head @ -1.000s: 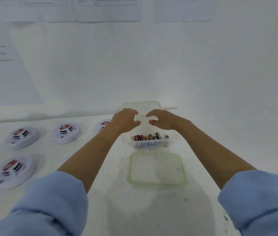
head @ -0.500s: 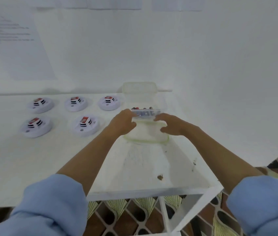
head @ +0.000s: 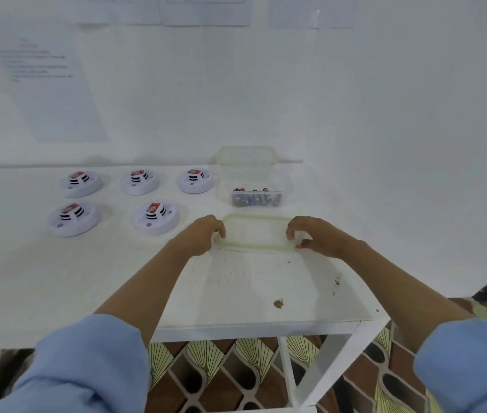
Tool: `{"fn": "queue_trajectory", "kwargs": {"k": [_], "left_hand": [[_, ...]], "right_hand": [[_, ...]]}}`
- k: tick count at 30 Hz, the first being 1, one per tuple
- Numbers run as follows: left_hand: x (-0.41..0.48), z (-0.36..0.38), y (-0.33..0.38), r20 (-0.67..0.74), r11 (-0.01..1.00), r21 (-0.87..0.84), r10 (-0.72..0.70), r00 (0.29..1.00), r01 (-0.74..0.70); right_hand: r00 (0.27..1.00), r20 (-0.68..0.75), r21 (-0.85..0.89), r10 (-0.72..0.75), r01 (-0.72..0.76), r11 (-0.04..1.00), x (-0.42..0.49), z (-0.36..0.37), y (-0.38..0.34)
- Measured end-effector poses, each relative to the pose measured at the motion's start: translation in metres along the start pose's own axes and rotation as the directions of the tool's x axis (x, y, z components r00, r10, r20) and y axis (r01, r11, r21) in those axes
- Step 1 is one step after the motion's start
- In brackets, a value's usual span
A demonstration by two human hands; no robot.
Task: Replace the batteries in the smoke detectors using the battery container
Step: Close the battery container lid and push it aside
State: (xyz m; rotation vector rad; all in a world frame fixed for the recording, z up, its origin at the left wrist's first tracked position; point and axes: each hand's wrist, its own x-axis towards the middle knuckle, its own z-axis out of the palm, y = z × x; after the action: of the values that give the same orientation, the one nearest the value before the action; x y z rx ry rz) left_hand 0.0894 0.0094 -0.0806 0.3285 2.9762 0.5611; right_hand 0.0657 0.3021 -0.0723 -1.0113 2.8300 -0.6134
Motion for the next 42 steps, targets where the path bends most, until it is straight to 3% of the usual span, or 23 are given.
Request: {"fn": "queue_trajectory", "kwargs": {"k": [3,6,10,14,17,22,27,34,42], "left_hand": [[0.001,-0.007,-0.001,-0.033,0.996,-0.078,0.033,0.999,-0.036],[0.006,-0.021,0.007,-0.215,0.962,-0.266,0.002,0.977,-0.061],[0.025,-0.044,0.016,-0.329,0.738,-0.664,-0.144,0.933,-0.12],[0.054,-0.063,0.011,-0.235,0.524,-0.851,-0.317,0.919,-0.037],[0.078,-0.074,0.005,-0.034,0.436,-0.893,-0.309,0.95,0.11],[0.112,-0.083,-0.001,0.036,0.467,-0.864,-0.32,0.947,0.191],[0.135,-0.078,-0.007,0.127,0.493,-0.812,-0.376,0.918,0.314],[0.137,-0.077,-0.008,0.188,0.369,-0.865,-0.391,0.901,0.341],[0.14,-0.069,-0.005,0.173,0.329,-0.882,-0.442,0.88,0.339]], "right_hand": [[0.972,-0.234,0.136,-0.027,0.06,0.989,0.001,-0.01,-0.007],[0.907,-0.407,0.335,0.109,0.037,0.942,0.011,-0.028,-0.013],[0.816,-0.517,0.544,0.259,0.08,0.835,0.033,-0.05,-0.019],[0.806,-0.421,0.761,0.415,0.065,0.645,0.06,-0.066,-0.013],[0.804,-0.314,0.825,0.504,-0.032,0.565,0.086,-0.073,0.0],[0.758,-0.145,0.77,0.636,-0.317,0.554,0.118,-0.078,0.017],[0.718,-0.038,0.688,0.695,-0.486,0.54,0.137,-0.072,0.026],[0.727,0.036,0.696,0.686,-0.511,0.505,0.149,-0.07,0.027],[0.688,0.176,0.806,0.704,-0.511,0.298,0.147,-0.064,0.043]]}}
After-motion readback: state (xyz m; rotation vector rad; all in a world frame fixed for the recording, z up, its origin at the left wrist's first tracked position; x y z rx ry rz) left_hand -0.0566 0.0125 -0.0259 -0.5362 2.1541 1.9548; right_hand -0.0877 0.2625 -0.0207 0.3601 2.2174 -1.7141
